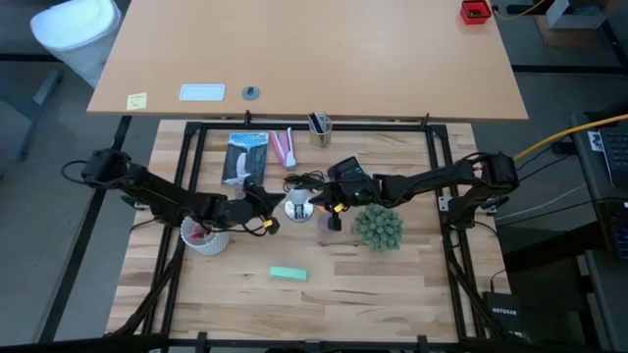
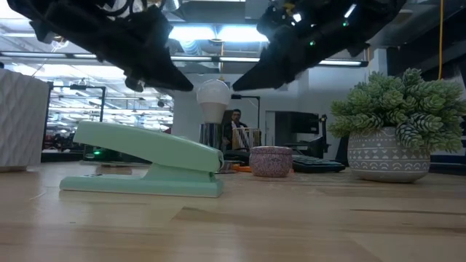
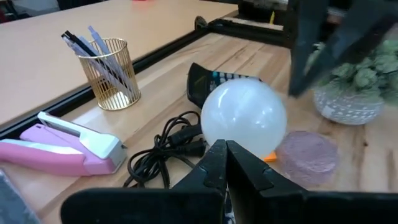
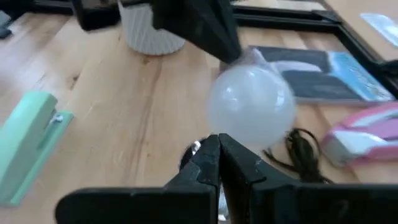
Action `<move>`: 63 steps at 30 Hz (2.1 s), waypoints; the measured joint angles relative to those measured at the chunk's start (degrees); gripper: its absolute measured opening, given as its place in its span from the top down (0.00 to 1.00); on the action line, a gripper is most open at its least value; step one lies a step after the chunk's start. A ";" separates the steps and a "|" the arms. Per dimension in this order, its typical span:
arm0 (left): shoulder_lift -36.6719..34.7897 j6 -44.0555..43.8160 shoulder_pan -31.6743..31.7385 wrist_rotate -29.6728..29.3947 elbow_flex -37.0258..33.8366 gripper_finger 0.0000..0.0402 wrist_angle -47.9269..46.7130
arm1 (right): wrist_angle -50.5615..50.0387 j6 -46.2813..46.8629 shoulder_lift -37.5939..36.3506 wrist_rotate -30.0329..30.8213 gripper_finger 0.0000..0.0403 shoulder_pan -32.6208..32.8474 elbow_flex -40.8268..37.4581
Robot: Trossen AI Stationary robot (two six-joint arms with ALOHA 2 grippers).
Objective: Screw lightbulb
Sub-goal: Insert the lightbulb on the lamp
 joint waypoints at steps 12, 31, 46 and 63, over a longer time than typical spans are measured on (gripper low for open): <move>-0.57 -1.10 -3.04 4.46 0.00 1.00 2.22 | 0.62 -0.20 -1.66 10.55 0.97 -0.09 0.00; 4.11 -0.41 -1.98 4.59 0.00 1.00 9.41 | 3.69 -0.18 -1.59 13.59 0.97 -0.09 0.00; 4.11 -0.30 -1.37 6.10 0.00 1.00 9.27 | 9.64 -1.48 4.11 13.61 0.97 -0.09 0.00; 4.09 0.54 0.85 6.10 0.00 1.00 8.92 | 9.67 0.07 4.11 9.89 0.97 -0.09 0.00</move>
